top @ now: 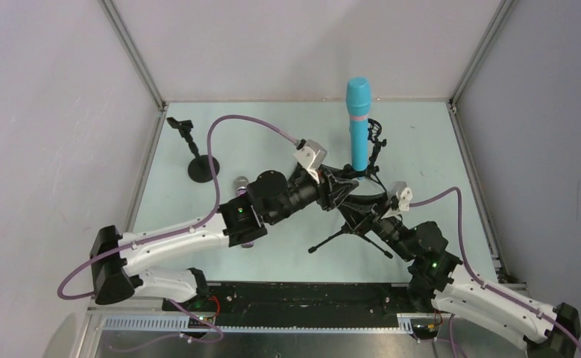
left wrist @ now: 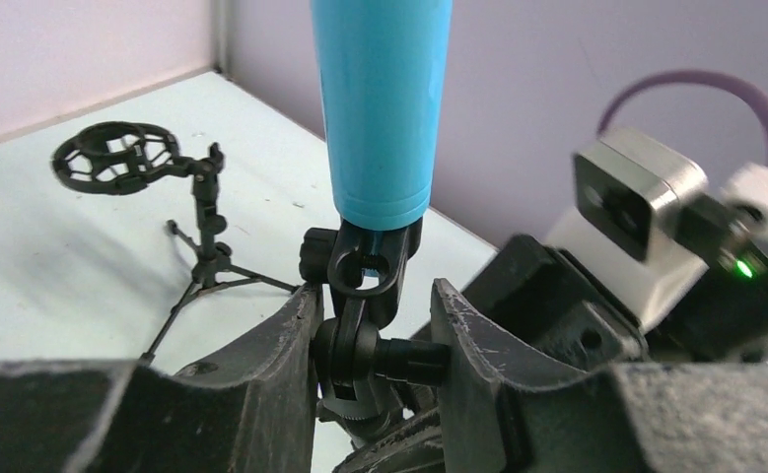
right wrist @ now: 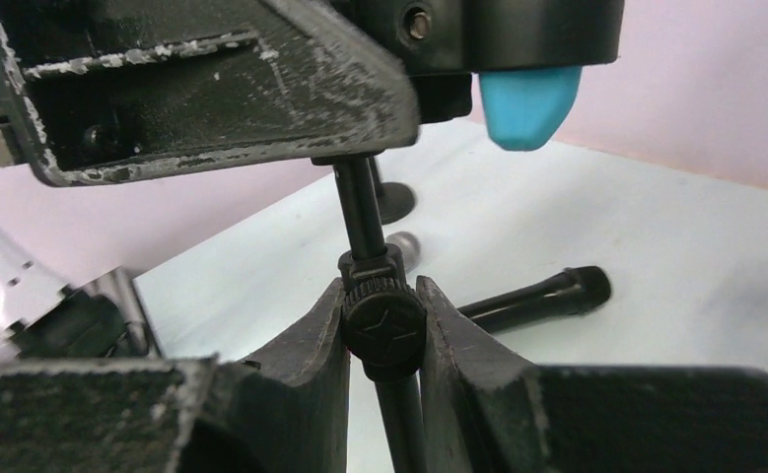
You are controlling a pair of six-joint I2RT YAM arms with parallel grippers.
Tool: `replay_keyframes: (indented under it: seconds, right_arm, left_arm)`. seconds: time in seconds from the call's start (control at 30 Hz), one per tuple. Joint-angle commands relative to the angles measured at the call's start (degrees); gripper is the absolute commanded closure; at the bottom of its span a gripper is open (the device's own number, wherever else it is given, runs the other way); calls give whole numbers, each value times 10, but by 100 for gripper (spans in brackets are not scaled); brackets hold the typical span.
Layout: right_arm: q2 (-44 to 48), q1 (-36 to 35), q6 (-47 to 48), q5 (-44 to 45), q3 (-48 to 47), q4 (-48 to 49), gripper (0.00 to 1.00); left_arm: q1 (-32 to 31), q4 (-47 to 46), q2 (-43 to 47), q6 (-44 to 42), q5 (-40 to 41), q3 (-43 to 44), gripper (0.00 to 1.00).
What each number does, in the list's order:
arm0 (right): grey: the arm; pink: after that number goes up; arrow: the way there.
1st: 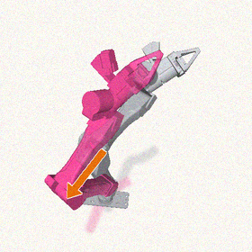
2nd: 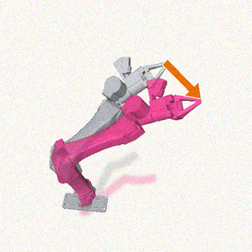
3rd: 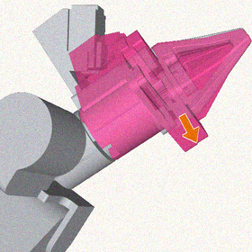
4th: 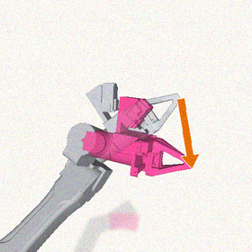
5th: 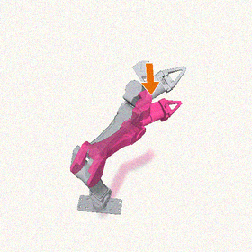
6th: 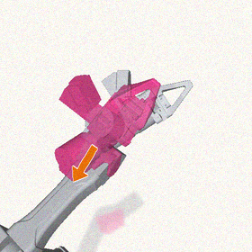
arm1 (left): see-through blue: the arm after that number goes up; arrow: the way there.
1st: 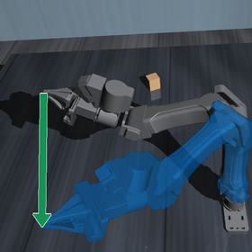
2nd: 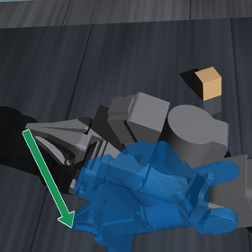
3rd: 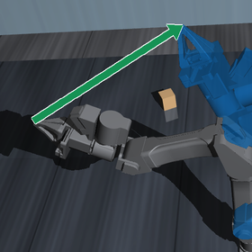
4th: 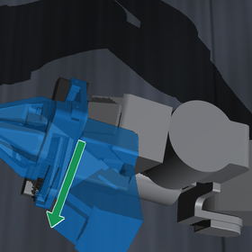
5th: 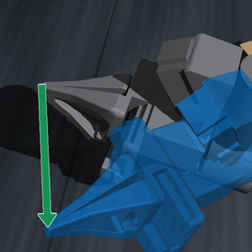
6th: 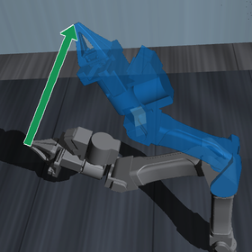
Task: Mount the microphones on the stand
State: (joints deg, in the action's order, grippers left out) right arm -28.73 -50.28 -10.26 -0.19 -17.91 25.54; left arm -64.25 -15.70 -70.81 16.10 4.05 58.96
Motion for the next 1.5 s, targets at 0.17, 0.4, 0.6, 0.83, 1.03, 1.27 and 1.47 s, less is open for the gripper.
replay_keyframes:
  seconds: [0.17, 0.4, 0.6, 0.83, 1.03, 1.27, 1.47]
  right_arm:
    - [-50, -100, 62, 322, -5, 67, 100]
    - [1, -15, 36, 49, -8, 17, 100]
    - [14, 126, -34, -192, -12, 1, 100]
    - [2, 126, -51, -96, -20, -11, 100]
    - [-12, 1, 17, 149, -21, -12, 100]
    - [-59, -123, 95, 392, -16, 57, 100]
    - [-52, -106, 83, 303, -13, 41, 100]
  left_arm:
    - [-6, -77, -16, -17, 263, 84, 100]
    - [81, -85, -9, -3, -106, 72, 100]
    - [115, -88, 32, -41, -262, 48, 100]
    - [114, -90, 58, -21, -140, 29, 100]
    - [66, -106, 49, -24, 131, 35, 100]
    - [57, -101, 18, -7, 263, 66, 100]
    - [72, -86, 15, -39, 149, 80, 100]
